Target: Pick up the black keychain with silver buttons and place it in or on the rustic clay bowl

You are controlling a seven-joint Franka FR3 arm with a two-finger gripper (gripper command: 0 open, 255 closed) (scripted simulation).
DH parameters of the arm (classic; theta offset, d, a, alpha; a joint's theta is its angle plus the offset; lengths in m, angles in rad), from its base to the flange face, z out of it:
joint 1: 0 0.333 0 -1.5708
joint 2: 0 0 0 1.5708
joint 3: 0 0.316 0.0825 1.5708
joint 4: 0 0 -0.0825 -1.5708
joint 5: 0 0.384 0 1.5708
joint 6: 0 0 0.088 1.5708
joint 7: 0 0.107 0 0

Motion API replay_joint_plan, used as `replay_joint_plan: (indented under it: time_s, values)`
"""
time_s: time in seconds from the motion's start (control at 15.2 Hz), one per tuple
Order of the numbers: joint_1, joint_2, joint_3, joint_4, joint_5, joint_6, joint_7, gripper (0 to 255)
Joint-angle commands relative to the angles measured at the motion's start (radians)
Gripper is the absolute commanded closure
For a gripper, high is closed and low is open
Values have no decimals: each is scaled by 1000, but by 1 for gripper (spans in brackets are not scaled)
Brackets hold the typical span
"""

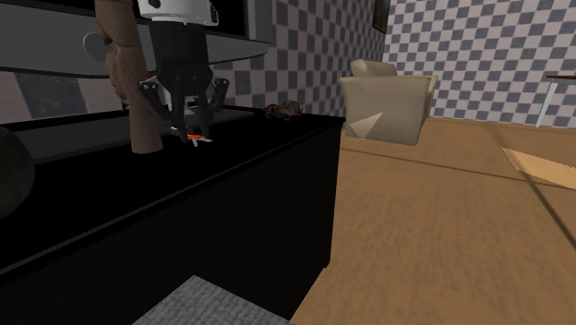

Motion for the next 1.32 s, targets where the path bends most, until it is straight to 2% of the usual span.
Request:
replay_joint_plan:
  time_s: [0.0, 1.25]
  values:
    - [1, -17, -2, 16, 0, -33, 1, 255]
    - [-3, -115, -26, 203, -12, -318, 4, 255]
